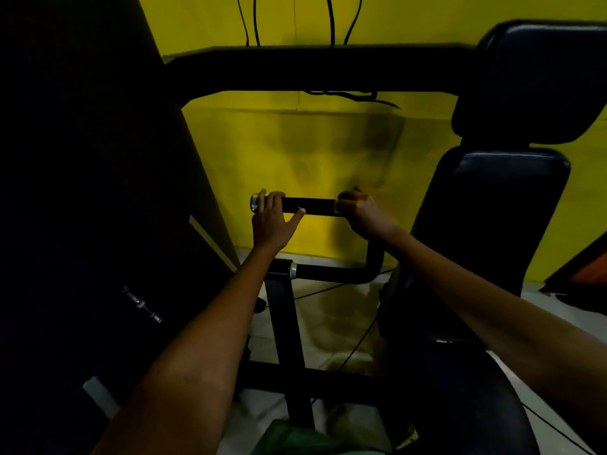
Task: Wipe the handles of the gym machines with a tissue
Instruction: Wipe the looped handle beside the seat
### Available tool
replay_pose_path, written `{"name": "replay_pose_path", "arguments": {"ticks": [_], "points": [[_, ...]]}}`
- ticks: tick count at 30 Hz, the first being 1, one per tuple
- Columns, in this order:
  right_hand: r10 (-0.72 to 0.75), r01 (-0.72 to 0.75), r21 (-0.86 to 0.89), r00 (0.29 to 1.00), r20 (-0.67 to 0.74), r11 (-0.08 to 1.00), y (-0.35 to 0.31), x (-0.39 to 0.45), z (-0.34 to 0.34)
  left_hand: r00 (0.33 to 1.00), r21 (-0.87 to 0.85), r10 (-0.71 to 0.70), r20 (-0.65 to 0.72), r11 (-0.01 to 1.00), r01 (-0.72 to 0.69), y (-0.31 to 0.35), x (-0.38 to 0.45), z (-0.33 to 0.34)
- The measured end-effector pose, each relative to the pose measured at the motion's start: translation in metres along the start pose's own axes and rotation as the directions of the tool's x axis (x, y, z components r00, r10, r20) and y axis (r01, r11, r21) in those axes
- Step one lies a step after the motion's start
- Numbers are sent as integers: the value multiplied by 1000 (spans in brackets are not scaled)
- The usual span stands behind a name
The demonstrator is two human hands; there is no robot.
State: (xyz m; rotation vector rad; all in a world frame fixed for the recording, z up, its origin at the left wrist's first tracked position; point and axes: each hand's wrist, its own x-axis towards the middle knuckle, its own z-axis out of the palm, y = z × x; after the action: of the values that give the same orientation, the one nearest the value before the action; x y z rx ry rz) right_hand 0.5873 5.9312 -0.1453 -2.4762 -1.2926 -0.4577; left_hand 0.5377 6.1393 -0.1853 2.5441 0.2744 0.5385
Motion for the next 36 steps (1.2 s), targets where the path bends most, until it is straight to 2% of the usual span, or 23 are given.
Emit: {"name": "replay_pose_path", "arguments": {"ticks": [2, 7, 13, 19, 24, 26, 28, 29, 31, 36], "points": [[-16, 16, 8, 1000, -17, 1000, 11, -10, -3, 1000, -9, 19, -6, 1000, -19, -4, 0, 0], [157, -150, 95, 985, -77, 984, 16, -8, -11, 998, -18, -2, -55, 1000, 1, -4, -4, 4], [56, -56, 69, 998, -9, 996, 6, -20, -13, 996, 24, 23, -90, 999, -21, -7, -5, 8], [235, -232, 61, 971, -53, 971, 13, -20, -17, 994, 28, 36, -99, 999, -33, -8, -5, 11], [169, -168, 15, 984, -48, 986, 7, -38, -13, 993, 17, 42, -107, 999, -40, -8, -6, 10], [267, -260, 73, 957, -114, 963, 13, -48, -13, 993, 17, 42, -111, 999, -41, -7, -6, 10], [414, -376, 203, 888, -197, 904, 16, -42, -10, 994, 26, 41, -105, 999, -38, -7, -5, 9], [475, -423, 253, 855, -207, 870, 16, -35, -9, 994, 40, 41, -98, 999, -37, -7, -4, 9], [523, -460, 296, 833, -184, 837, 10, -25, -9, 996, 66, 39, -84, 997, -33, -7, -3, 9], [402, -359, 223, 894, -197, 907, 2, -55, -9, 996, 43, 17, -85, 999, -13, -4, -3, 6]]}}
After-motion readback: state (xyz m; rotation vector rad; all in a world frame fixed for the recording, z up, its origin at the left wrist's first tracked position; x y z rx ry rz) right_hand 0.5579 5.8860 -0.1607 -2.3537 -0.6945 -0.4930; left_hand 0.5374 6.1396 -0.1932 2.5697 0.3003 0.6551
